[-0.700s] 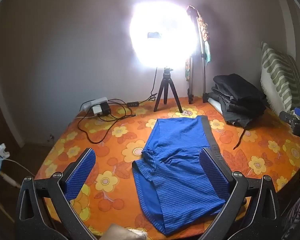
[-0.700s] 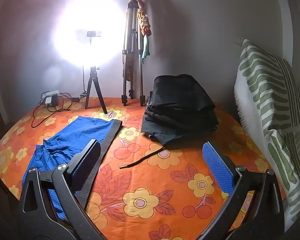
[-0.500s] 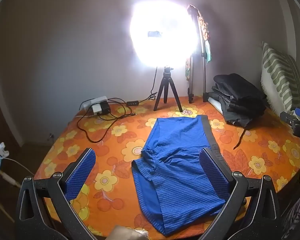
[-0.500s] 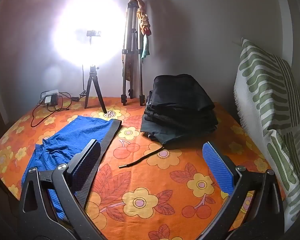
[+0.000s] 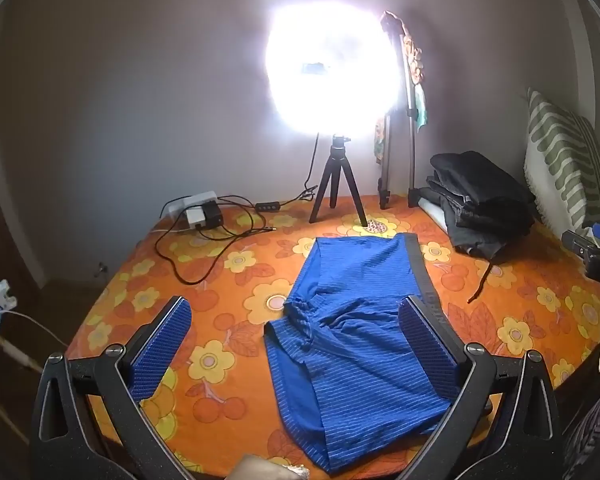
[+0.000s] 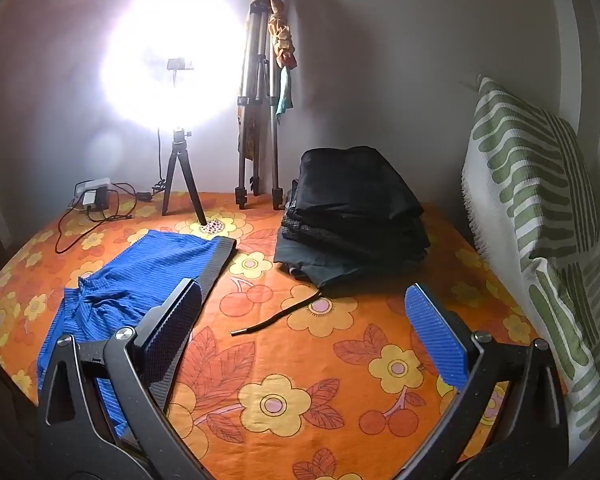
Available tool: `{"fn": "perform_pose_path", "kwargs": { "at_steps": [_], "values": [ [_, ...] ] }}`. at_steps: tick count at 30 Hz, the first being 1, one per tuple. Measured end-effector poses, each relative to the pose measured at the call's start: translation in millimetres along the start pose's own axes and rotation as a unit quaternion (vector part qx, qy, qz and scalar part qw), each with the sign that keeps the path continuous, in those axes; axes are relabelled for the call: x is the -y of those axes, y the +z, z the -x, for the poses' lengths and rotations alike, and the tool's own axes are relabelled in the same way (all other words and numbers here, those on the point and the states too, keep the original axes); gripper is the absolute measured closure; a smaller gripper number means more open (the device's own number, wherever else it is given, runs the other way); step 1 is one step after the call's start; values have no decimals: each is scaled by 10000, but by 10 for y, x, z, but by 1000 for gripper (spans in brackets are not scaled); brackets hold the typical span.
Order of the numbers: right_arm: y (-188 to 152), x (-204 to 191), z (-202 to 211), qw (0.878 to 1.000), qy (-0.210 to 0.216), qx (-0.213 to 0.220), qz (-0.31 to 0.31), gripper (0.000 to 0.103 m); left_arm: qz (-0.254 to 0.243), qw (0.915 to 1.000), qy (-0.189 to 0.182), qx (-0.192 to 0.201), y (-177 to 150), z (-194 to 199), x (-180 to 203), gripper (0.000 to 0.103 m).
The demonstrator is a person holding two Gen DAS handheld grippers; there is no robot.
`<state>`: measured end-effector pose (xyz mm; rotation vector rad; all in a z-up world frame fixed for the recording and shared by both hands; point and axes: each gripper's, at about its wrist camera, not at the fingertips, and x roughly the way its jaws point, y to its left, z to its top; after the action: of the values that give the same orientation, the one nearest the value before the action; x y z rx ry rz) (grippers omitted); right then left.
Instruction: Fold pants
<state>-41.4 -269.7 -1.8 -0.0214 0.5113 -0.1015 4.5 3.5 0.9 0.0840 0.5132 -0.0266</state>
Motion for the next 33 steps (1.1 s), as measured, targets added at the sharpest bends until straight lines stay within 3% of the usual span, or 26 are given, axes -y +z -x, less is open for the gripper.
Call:
{"fn": "perform_pose_path", "kwargs": {
  "at_steps": [33],
  "values": [
    [10, 1, 3, 10000, -44, -19, 35, 0, -10, 10000, 44, 6, -45, -9, 24, 0]
  ]
}}
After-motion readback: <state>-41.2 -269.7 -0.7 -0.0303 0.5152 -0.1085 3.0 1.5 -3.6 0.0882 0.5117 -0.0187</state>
